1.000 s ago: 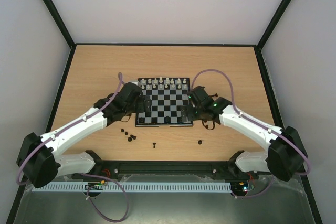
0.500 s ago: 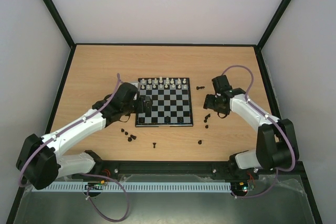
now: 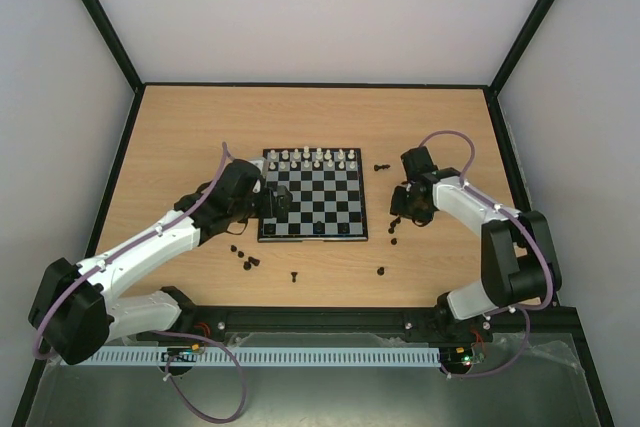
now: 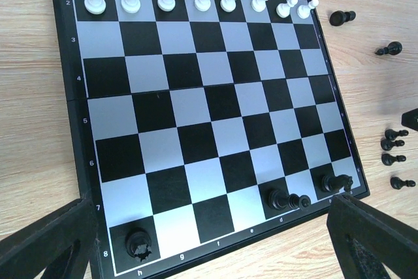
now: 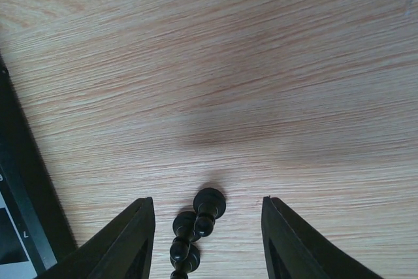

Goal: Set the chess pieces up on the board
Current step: Pick up the chess piece at the center of the board.

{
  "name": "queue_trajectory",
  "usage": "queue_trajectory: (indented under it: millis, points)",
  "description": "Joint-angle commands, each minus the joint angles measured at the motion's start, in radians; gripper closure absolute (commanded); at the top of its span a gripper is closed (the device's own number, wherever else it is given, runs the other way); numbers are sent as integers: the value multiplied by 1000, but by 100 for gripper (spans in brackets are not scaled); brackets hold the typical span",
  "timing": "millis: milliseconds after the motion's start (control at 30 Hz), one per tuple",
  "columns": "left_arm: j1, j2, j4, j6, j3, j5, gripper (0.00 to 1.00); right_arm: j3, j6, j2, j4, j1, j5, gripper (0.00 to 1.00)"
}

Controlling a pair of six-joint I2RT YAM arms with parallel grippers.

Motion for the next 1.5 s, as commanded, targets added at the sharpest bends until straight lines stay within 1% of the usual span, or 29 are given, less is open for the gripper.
queue_trajectory:
  millis: [0, 100, 200, 733, 867, 1033, 1267, 1467]
  points:
    - [3, -20, 17, 3, -10, 2, 1, -14, -5, 30, -25, 21, -1, 56]
    - [3, -22, 15, 2, -11, 0, 1, -15, 0, 52, -30, 44, 19, 61]
    - [3, -22, 15, 3, -10, 1, 1, -11, 4, 65, -32, 62, 37, 63]
    - [3, -23, 17, 3, -11, -1, 0, -6, 5, 71, -30, 65, 60, 96]
    - [3, -24, 13, 4, -7, -5, 0, -7, 4, 61, -30, 65, 60, 99]
    - [4, -25, 6, 3, -3, -16, 1, 0, 4, 39, -33, 64, 67, 99]
    - [3, -22, -4, -1, 6, -37, 1, 61, -12, 6, -77, 68, 68, 99]
    - [3, -34, -33, -9, 17, -79, 1, 128, -23, -41, -137, 129, 74, 99]
